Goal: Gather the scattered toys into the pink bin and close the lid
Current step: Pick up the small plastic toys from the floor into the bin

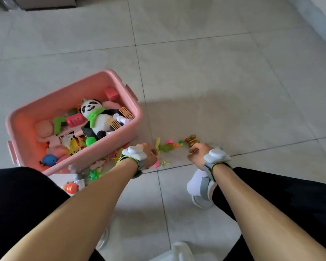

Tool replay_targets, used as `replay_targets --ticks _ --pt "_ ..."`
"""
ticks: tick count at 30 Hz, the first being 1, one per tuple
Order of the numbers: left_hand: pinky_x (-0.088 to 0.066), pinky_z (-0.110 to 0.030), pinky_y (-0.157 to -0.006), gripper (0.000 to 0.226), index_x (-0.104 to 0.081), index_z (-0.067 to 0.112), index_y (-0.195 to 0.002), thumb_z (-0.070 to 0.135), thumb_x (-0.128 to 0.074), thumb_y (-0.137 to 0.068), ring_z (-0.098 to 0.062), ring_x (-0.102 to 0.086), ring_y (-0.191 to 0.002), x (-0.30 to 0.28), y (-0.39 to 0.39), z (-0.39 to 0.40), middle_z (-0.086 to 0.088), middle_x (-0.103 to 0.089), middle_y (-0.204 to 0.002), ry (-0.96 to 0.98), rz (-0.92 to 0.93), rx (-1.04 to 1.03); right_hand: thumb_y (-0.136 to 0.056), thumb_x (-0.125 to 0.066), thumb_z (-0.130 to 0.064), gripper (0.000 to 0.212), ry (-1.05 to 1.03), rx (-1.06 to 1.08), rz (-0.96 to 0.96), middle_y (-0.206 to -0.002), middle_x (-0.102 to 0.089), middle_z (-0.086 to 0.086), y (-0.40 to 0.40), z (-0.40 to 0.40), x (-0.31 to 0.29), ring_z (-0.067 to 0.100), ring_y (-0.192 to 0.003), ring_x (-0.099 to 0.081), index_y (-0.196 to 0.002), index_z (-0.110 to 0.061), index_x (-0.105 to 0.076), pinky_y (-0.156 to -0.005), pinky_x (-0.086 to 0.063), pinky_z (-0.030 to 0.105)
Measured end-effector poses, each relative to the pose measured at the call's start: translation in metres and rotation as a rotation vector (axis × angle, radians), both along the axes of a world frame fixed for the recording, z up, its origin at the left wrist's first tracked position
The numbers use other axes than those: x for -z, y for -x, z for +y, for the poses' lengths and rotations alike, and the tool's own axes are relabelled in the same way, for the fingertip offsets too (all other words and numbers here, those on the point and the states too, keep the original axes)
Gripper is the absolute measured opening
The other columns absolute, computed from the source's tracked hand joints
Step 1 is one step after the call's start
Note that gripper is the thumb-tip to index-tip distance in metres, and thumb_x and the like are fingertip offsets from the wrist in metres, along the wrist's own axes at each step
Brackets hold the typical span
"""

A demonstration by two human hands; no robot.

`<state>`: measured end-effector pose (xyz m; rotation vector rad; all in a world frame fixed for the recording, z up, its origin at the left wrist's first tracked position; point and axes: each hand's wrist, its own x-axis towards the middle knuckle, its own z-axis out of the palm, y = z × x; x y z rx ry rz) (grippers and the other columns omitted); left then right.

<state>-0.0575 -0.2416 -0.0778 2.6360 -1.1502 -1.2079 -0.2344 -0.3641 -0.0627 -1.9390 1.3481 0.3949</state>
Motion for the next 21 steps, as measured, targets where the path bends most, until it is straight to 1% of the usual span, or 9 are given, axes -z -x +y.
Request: replay_targets --ticks 3,6,9,11,13,14,17,19,21 --pt "-0.058 -0.033 -0.075 0.021 -0.062 0.045 -0.075 0.039 -0.048 -0.061 -0.016 -0.067 -0.075 0.011 0.000 -0.020 0.013 -0.066 -0.081 0.023 0.021 -0.021 -0.085 -0.058 -0.026 0.028 -0.034 0.006 0.027 -0.115 -0.061 -0.002 -0.006 -0.013 0.013 0.022 -0.094 -0.056 -0.112 -0.028 -0.063 -0.081 -0.041 0.023" --pt "-0.057 -0.033 -0.075 0.013 -0.060 0.042 -0.073 0.040 -0.050 -0.065 -0.021 -0.066 -0.079 0.029 -0.001 -0.040 0.009 -0.068 -0.081 0.009 0.044 -0.009 -0.083 -0.056 -0.026 0.030 -0.064 -0.036 0.059 -0.122 -0.059 -0.002 -0.012 -0.025 0.031 0.025 -0.105 -0.059 -0.113 -0.029 -0.062 -0.090 -0.047 0.028" --pt "-0.058 -0.032 -0.072 0.015 -0.057 0.054 -0.072 0.043 -0.051 -0.063 -0.020 -0.067 -0.077 0.054 -0.005 -0.056 0.013 -0.067 -0.077 -0.002 0.063 -0.043 -0.084 -0.057 -0.019 0.033 -0.075 -0.051 0.075 -0.129 -0.056 0.003 -0.017 -0.038 0.047 0.026 -0.112 -0.058 -0.116 -0.024 -0.061 -0.098 -0.047 0.033" --pt "-0.057 -0.031 -0.072 0.020 -0.058 0.047 -0.080 0.035 -0.055 -0.064 -0.021 -0.066 -0.079 0.063 -0.006 -0.063 0.012 -0.067 -0.082 -0.051 0.096 -0.011 -0.087 -0.056 -0.015 0.037 -0.062 -0.117 0.108 -0.132 -0.055 0.002 -0.018 -0.050 0.056 0.025 -0.119 -0.056 -0.124 -0.020 -0.058 -0.100 -0.045 0.031" --pt "-0.055 -0.032 -0.078 0.030 -0.058 0.040 -0.096 0.022 -0.060 -0.071 -0.023 -0.064 -0.089 0.074 -0.007 -0.071 0.007 -0.066 -0.098 -0.071 0.117 0.064 -0.090 -0.054 -0.012 0.041 -0.042 -0.173 0.133 -0.135 -0.054 0.002 -0.018 -0.061 0.063 0.024 -0.123 -0.053 -0.130 -0.020 -0.055 -0.101 -0.044 0.028" --pt "-0.054 -0.033 -0.082 0.031 -0.059 0.034 -0.104 0.020 -0.059 -0.076 -0.024 -0.062 -0.095 0.081 -0.008 -0.077 0.004 -0.064 -0.105 -0.064 0.104 0.088 -0.090 -0.054 -0.011 0.042 -0.028 -0.193 0.151 -0.134 -0.053 0.003 -0.018 -0.066 0.066 0.024 -0.122 -0.054 -0.131 -0.021 -0.054 -0.099 -0.044 0.027" --pt "-0.048 -0.036 -0.090 0.030 -0.057 0.026 -0.116 0.024 -0.056 -0.086 -0.028 -0.057 -0.108 0.103 -0.007 -0.089 -0.004 -0.058 -0.115 -0.031 0.064 0.141 -0.085 -0.058 -0.011 0.044 0.048 -0.225 0.182 -0.129 -0.045 0.007 -0.015 -0.070 0.077 0.029 -0.115 -0.053 -0.127 -0.021 -0.051 -0.093 -0.045 0.032" --pt "-0.047 -0.035 -0.088 0.030 -0.056 0.021 -0.118 0.025 -0.057 -0.088 -0.030 -0.055 -0.110 0.115 -0.005 -0.096 -0.008 -0.054 -0.118 -0.045 0.040 0.189 -0.078 -0.060 -0.009 0.057 0.109 -0.246 0.165 -0.132 -0.037 0.008 -0.012 -0.072 0.088 0.031 -0.120 -0.044 -0.131 -0.021 -0.043 -0.094 -0.046 0.037" --pt "-0.047 -0.036 -0.087 0.032 -0.054 0.017 -0.121 0.026 -0.056 -0.091 -0.032 -0.054 -0.112 0.124 -0.002 -0.100 -0.011 -0.054 -0.120 -0.076 0.010 0.210 -0.074 -0.062 -0.006 0.074 0.130 -0.287 0.152 -0.143 -0.025 0.007 -0.012 -0.072 0.097 0.032 -0.128 -0.032 -0.139 -0.022 -0.031 -0.096 -0.045 0.040"
